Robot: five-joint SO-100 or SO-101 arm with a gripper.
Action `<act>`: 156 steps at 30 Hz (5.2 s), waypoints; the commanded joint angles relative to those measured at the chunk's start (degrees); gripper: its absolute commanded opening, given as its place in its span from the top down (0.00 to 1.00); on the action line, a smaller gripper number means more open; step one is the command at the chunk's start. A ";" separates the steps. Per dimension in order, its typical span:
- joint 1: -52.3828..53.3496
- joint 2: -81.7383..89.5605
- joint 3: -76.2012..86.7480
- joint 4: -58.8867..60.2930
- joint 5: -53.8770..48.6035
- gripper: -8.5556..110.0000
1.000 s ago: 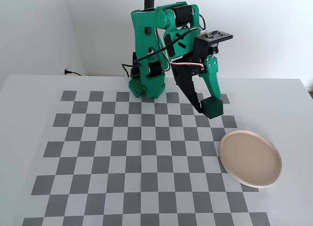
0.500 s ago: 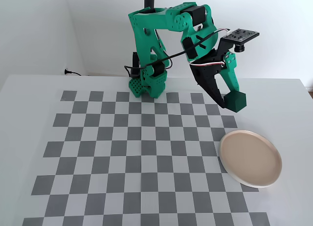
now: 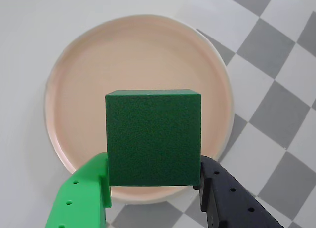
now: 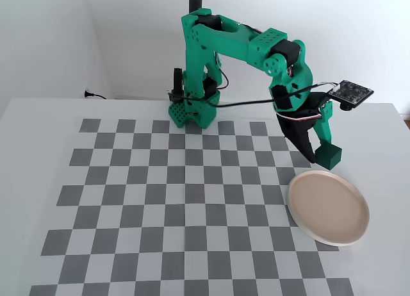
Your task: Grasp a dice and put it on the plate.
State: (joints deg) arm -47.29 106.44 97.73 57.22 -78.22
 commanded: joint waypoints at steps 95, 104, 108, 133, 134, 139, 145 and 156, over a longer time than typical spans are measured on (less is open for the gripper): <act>17.40 10.20 -18.02 13.97 4.39 0.96; 24.17 29.71 -2.55 13.97 4.48 0.96; 28.30 39.02 7.38 11.07 5.27 0.96; 39.90 62.40 45.18 -5.54 22.94 0.96; 39.90 62.84 45.79 -5.80 23.99 0.96; 39.90 66.45 49.83 -6.15 29.53 0.96; 40.25 70.14 54.23 -6.68 34.01 0.96; 40.08 73.56 61.87 -7.65 38.67 0.96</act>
State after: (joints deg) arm -7.65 177.36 159.26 50.27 -40.78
